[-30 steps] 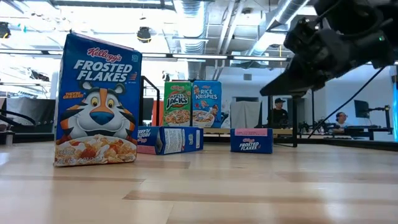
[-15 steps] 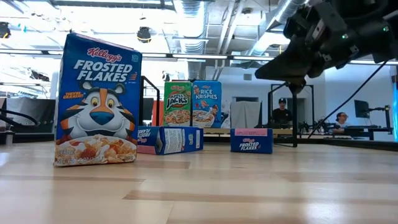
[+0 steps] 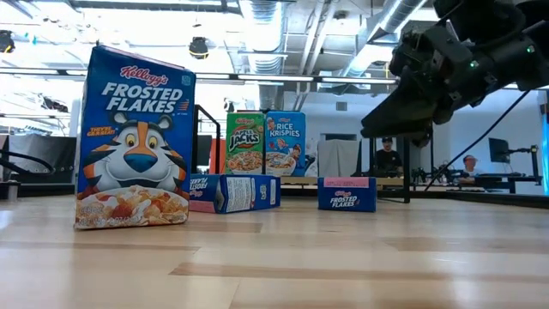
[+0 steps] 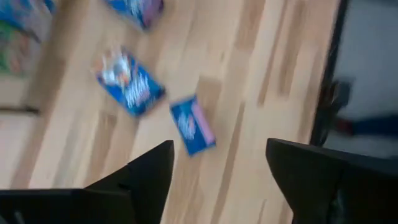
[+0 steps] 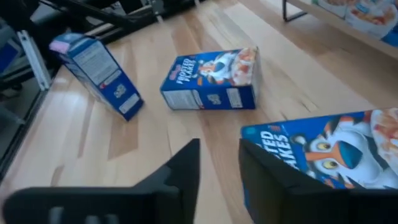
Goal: Stack cereal on shelf
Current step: Put the bottom blue cereal box on the shelf aligned with the light blue cereal box
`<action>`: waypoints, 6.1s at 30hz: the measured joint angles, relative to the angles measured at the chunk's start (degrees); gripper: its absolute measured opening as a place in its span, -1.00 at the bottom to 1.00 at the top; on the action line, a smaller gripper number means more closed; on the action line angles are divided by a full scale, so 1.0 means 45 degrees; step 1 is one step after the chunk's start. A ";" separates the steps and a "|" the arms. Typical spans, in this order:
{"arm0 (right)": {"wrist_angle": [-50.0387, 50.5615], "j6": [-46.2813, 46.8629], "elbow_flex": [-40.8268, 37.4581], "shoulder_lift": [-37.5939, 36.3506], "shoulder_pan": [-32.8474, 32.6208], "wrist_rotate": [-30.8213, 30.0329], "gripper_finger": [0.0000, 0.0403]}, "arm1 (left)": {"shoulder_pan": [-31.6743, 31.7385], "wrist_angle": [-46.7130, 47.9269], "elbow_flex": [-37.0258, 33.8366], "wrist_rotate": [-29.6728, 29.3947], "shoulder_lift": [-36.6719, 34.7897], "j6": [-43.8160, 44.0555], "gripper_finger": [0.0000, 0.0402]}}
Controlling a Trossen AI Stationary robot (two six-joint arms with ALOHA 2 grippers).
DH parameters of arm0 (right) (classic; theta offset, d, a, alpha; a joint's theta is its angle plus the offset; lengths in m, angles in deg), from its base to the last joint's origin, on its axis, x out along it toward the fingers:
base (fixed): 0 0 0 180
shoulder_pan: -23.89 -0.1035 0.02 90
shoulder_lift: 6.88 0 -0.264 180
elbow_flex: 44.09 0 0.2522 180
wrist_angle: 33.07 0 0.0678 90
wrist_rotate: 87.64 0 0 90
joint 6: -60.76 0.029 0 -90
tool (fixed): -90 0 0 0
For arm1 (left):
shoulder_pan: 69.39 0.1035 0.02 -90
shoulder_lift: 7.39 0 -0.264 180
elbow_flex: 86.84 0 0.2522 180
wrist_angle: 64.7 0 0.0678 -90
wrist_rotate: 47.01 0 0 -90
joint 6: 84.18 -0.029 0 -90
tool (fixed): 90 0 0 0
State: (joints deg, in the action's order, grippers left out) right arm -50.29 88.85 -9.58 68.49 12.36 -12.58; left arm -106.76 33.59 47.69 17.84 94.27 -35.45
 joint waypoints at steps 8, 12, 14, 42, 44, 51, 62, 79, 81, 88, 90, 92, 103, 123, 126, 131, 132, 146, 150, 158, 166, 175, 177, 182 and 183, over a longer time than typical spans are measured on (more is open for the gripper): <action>0.0180 -0.0324 -0.0004 0.0000 0.0017 0.0003 0.14 | 0.0401 -0.0418 -0.2640 0.1740 0.0341 0.0132 0.56; 0.0280 -0.0687 -0.0004 0.0000 0.0009 0.0005 0.19 | 0.0858 -0.1388 -0.3856 0.1569 0.0361 0.0746 0.69; 0.0495 -0.0689 -0.0004 0.0000 0.0009 0.0005 0.19 | 0.1019 -0.2029 -0.4309 0.1558 0.0341 0.1070 0.72; 0.1660 -0.1360 -0.0004 0.0000 0.0208 0.0325 0.19 | 0.1755 -0.5565 -0.8078 0.2250 0.0351 0.1618 0.58; 0.1655 -0.1356 -0.0004 0.0000 0.0355 0.0337 0.19 | 0.1806 -0.5681 -0.8150 0.2448 0.0346 0.1484 0.49; 0.1646 -0.1355 -0.0004 0.0000 0.0803 0.0345 0.19 | 0.1903 -0.5632 -0.8159 0.2438 0.0346 0.1480 0.15; 0.1646 -0.1350 -0.0004 0.0000 0.0932 0.0350 0.19 | 0.1908 -0.5633 -0.8159 0.2423 0.0346 0.1432 -0.28; 0.0804 -0.1975 0.0134 -0.0015 0.1121 0.2609 0.19 | 0.3051 -0.5051 -0.6510 0.2404 0.0346 -0.1907 -0.34; 0.0865 -0.2487 0.0480 -0.0015 0.1278 0.3310 0.19 | 0.3422 -0.4847 -0.6155 0.2402 0.0341 -0.2898 -0.34; 0.1896 -0.4913 0.2432 -0.0015 0.1616 0.3997 0.19 | 0.4754 -0.4787 -0.5076 0.2177 0.0336 -0.5695 -0.34; 0.2299 -0.5318 0.3111 -0.0015 0.1733 0.3997 0.19 | 0.5114 -0.4773 -0.4781 0.1947 0.0336 -0.6263 -0.34; 0.3088 -0.5350 0.3859 -0.0015 0.1915 0.4023 0.21 | 0.5452 -0.4778 -0.4550 0.1939 0.0336 -0.6904 -0.34; 0.6234 -0.7323 0.6882 -0.0015 0.2853 0.4224 0.67 | 0.6778 -0.5915 -0.4045 0.2156 0.0336 -0.9548 -0.34; 0.5996 -0.7392 0.7081 0.0991 0.3098 0.4308 0.71 | 0.7194 -0.6649 -0.4050 0.2189 0.0336 -1.0740 -0.34; 0.6163 -0.7363 0.7195 0.1003 0.3098 0.4308 0.68 | 0.7198 -0.6659 -0.4050 0.2185 0.0336 -1.0782 -0.34; 0.6186 -0.7471 0.7582 0.1001 0.3074 0.4308 0.59 | 0.7198 -0.6623 -0.4050 0.2185 0.0336 -1.0779 -0.34; 0.6324 -0.7616 0.7670 0.1001 0.3074 0.4308 0.58 | 0.7198 -0.6570 -0.4050 0.2189 0.0336 -1.0779 -0.34; 0.7455 -0.7830 0.8160 0.1010 0.3069 0.4313 0.53 | 0.7241 -0.6745 -0.4050 0.2137 0.0336 -1.0784 -0.34; 0.7421 -0.7730 0.8160 0.1010 0.3069 0.4308 0.50 | 0.7241 -0.6720 -0.4050 0.2164 0.0336 -1.0784 -0.34; 0.7711 -0.7785 0.8784 0.1001 0.3069 0.4278 0.49 | 0.7368 -0.6690 -0.4050 0.2164 0.0336 -1.0784 -0.34; 0.8195 -0.7729 0.8996 0.1003 0.3191 0.4263 0.49 | 0.7372 -0.6983 -0.4051 0.1755 0.0341 -1.0784 -0.34; 0.8511 -0.7679 0.8984 0.1437 0.3166 0.4239 0.49 | 0.7372 -0.6945 -0.4060 0.1849 0.0341 -1.0784 -0.34; 0.8425 -0.7683 0.8973 0.1433 0.3157 0.4203 0.49 | 0.7372 -0.6950 -0.4060 0.1849 0.0346 -1.0789 -0.34; 0.8441 -0.7679 0.8991 0.1418 0.3157 0.4196 0.49 | 0.7372 -0.6949 -0.4060 0.1847 0.0346 -1.0786 -0.34; 0.8420 -0.7679 0.8991 0.1418 0.3157 0.4158 0.49 | 0.7372 -0.6945 -0.4060 0.1849 0.0346 -1.0787 -0.34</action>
State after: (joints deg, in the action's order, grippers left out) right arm -12.40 54.30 30.88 74.88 26.57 6.13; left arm -73.58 2.34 29.42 26.17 95.82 -83.99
